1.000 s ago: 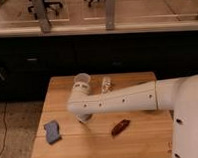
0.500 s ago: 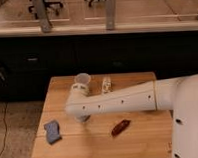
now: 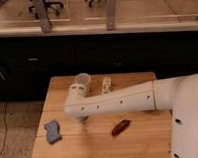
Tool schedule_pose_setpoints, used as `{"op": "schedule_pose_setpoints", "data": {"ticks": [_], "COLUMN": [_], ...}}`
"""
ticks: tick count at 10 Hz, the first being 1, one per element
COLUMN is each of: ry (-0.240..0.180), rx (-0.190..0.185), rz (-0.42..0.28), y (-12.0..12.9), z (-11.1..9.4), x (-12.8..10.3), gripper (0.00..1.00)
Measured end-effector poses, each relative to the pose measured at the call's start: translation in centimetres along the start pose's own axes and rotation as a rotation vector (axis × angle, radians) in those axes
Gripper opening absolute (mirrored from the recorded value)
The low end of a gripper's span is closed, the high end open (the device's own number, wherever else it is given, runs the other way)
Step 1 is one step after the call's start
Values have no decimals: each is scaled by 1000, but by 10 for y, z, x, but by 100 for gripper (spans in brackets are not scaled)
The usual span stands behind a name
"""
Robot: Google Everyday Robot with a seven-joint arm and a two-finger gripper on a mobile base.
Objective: Knock the eraser over
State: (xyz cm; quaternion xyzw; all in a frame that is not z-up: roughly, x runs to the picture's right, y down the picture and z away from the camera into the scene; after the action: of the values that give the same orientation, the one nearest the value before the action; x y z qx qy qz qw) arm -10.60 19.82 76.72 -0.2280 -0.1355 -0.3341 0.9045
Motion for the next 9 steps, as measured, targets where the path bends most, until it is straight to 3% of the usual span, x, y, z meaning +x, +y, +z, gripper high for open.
{"op": "schedule_pose_setpoints", "data": {"ticks": [9], "ry": [10], "rx": [54], "rz": [-26], "y": [-13], "z": [-1], "x": [-16], "gripper": [0]}}
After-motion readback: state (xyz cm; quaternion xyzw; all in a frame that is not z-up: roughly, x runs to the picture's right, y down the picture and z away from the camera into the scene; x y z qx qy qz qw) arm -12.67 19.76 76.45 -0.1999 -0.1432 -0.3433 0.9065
